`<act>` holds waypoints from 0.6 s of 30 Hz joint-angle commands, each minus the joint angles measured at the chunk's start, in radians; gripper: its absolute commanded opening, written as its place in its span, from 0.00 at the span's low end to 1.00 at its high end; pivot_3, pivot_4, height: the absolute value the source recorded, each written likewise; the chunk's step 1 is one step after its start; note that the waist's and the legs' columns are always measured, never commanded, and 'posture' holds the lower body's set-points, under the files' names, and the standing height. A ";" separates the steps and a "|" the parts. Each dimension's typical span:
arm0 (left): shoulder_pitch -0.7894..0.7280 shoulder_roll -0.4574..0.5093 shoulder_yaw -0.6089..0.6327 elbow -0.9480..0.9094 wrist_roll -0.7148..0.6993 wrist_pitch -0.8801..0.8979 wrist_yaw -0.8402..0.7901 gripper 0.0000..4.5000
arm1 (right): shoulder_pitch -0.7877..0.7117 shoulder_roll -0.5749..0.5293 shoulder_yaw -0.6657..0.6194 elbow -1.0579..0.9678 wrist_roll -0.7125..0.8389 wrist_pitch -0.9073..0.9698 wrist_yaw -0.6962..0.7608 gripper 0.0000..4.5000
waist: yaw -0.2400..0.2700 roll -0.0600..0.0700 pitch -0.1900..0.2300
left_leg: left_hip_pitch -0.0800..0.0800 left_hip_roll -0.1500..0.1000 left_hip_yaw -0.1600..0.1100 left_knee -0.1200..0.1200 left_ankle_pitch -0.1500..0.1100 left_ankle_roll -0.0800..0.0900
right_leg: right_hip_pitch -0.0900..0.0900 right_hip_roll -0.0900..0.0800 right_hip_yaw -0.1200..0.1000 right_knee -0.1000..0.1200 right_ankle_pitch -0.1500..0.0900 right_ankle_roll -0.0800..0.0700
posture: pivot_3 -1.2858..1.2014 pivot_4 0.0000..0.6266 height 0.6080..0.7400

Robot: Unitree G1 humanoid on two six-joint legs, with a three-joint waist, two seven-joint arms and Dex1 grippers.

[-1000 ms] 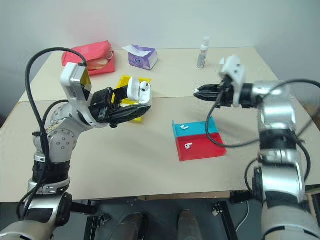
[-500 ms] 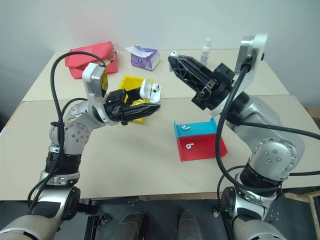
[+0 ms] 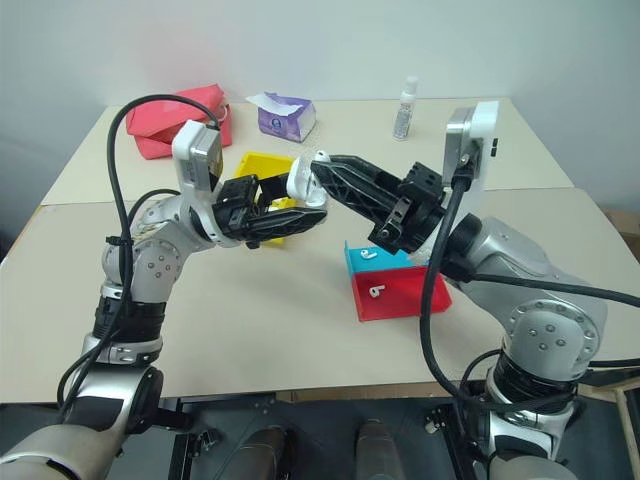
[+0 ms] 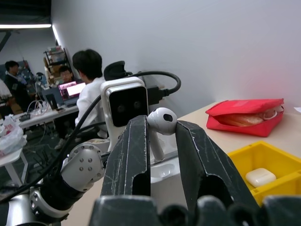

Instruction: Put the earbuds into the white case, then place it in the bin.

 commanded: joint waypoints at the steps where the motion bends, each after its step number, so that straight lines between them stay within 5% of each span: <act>1: -0.023 0.000 0.009 -0.028 -0.008 0.005 -0.002 0.62 | 0.009 -0.026 0.015 -0.025 0.014 -0.047 0.021 0.14 | 0.001 0.000 0.000 | 0.000 0.000 0.000 0.000 0.000 0.000 | 0.000 0.000 0.000 0.000 0.000 0.000 | 0.52 0.24 1.00; 11: -0.011 -0.015 0.020 -0.054 -0.007 -0.023 0.009 0.62 | 0.038 -0.115 0.069 -0.004 -0.006 -0.072 0.057 0.14 | 0.001 0.000 0.000 | 0.000 0.000 0.000 0.000 0.000 0.000 | 0.000 0.000 0.000 -0.001 0.000 0.000 | 0.52 0.24 1.00; 18: 0.001 -0.015 0.028 -0.074 -0.010 -0.022 0.020 0.62 | 0.041 -0.174 0.089 0.010 -0.019 -0.093 0.116 0.67 | 0.002 0.000 0.000 | 0.000 0.000 0.000 0.000 0.000 0.000 | 0.000 0.000 0.000 -0.002 0.000 0.000 | 0.52 0.24 1.00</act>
